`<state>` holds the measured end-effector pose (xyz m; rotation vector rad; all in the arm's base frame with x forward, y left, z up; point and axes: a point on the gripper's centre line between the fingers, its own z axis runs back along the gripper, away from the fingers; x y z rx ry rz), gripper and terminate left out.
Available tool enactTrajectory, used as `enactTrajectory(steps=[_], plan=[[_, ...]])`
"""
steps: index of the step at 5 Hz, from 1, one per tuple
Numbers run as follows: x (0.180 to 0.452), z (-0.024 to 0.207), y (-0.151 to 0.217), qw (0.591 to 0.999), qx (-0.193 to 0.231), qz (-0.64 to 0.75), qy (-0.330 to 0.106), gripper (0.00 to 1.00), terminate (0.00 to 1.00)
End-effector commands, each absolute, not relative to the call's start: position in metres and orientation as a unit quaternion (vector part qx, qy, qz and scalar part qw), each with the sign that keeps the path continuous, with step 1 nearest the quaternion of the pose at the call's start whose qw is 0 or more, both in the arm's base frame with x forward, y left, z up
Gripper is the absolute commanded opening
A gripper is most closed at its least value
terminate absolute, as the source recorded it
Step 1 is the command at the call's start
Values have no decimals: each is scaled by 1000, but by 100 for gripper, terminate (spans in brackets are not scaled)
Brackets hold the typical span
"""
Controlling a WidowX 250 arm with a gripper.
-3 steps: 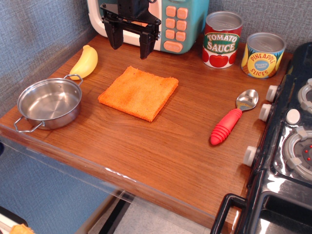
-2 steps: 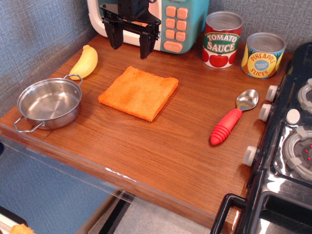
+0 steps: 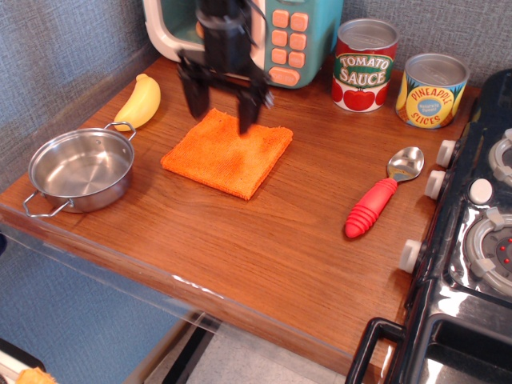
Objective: Place spoon on top of cloth.
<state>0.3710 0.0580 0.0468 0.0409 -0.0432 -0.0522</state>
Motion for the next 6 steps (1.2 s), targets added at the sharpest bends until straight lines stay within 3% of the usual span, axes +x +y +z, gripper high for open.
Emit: enactTrajectory(steps=[1,3,6], plan=[[363,73,-3,995,7,-77,-60,100,0],[355,84,-64,989,-20,-129,-69,100,0],[359,54,-90,988,-13,-146,-37,100,0]])
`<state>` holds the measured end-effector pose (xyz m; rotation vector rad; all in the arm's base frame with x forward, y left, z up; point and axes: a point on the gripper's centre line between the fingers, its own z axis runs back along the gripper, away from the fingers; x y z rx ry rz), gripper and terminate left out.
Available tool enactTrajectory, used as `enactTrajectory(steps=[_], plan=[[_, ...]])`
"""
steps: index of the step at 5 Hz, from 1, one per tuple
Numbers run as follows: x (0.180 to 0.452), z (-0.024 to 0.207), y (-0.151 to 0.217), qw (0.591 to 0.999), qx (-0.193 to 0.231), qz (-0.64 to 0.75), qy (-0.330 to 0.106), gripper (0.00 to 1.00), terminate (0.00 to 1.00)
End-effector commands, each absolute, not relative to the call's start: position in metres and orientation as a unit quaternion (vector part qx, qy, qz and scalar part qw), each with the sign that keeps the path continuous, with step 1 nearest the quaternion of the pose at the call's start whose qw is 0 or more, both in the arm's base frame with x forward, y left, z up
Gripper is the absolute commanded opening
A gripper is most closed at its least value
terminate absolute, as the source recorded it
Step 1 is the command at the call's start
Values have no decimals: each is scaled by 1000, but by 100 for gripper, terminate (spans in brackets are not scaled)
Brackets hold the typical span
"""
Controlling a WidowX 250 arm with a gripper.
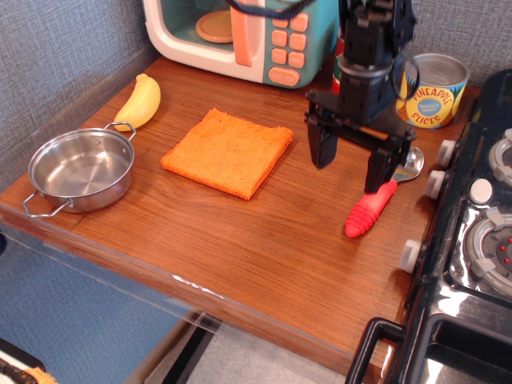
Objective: Place spoon on top of cloth.
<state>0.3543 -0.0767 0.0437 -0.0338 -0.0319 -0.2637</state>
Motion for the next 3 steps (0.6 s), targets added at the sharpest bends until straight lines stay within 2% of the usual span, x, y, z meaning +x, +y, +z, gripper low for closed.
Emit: enactTrajectory(steps=[1,3], plan=[[358,44,-101,987,-5,-155,-30,100,0],[358,20,-112,986,25,-164,-15,100,0]])
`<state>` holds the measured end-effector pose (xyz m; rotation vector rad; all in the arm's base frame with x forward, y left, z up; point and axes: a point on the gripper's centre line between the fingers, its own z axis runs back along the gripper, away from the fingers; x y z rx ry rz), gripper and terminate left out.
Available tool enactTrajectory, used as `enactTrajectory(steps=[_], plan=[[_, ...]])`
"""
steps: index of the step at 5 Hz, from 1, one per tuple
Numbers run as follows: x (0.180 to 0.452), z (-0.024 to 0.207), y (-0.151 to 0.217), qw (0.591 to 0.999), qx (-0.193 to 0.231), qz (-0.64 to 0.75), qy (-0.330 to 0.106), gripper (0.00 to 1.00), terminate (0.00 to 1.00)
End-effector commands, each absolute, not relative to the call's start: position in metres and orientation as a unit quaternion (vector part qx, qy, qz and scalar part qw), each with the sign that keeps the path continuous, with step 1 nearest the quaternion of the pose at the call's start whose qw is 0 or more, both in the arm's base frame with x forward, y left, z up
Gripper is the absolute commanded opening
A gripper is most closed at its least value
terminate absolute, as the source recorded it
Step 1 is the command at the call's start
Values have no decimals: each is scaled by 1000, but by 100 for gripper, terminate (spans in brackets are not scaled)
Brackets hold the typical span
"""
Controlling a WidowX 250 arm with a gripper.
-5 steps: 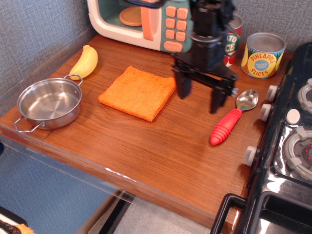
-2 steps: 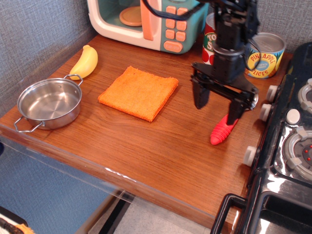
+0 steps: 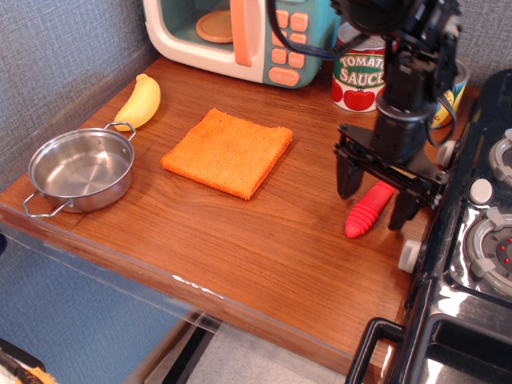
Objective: Place spoon on top of cloth.
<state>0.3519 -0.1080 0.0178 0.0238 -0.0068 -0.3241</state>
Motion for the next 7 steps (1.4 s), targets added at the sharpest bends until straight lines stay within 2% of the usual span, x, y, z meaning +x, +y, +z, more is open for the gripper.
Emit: enactTrajectory(steps=[1,2,4,6,7], plan=[[358,11,-109,986,35,-160,-11,100,0],[359,9,-106,987,33,-157,-11,0,0],[361,17,-93,987,9,-159,-18,0,0],[365,75,-56,987,-7,-132,-92,0,0],[363,90,-22,989,-20,-110,-101,0,0]])
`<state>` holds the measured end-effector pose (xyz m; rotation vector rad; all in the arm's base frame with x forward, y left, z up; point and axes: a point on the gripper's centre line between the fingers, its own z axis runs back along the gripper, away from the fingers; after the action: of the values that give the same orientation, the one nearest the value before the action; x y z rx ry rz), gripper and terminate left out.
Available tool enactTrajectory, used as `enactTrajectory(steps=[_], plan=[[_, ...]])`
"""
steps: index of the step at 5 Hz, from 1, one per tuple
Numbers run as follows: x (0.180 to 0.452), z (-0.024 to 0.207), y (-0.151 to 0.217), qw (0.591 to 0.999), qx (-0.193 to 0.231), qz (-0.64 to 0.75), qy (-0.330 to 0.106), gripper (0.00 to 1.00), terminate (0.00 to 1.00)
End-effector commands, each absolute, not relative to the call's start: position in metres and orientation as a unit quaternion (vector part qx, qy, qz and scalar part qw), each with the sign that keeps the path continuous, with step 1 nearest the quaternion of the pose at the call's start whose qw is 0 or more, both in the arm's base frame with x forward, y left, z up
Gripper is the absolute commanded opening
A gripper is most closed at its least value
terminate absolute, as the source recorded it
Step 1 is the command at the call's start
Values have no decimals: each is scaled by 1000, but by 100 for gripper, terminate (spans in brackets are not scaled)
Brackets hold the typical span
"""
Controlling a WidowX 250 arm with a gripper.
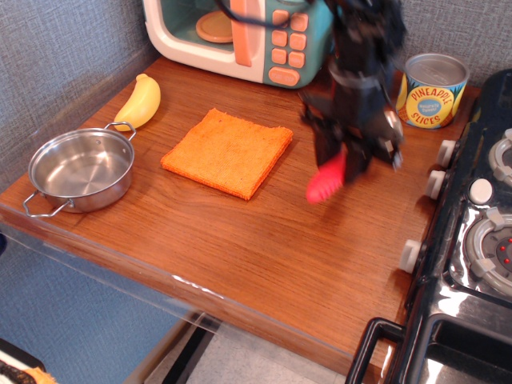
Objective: Place spoon on top of cloth.
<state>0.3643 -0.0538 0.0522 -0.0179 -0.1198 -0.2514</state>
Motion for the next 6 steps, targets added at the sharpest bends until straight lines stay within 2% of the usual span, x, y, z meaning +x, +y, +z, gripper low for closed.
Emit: enactTrajectory(steps=[1,2,3,6], plan=[[365,87,17,992,-15,-78,-95,0,0],[369,71,54,994,22,-68,-84,0,0],[366,59,76,997,25,-29,-68,0,0],[337,61,80,998,16,-7,-54,0,0]])
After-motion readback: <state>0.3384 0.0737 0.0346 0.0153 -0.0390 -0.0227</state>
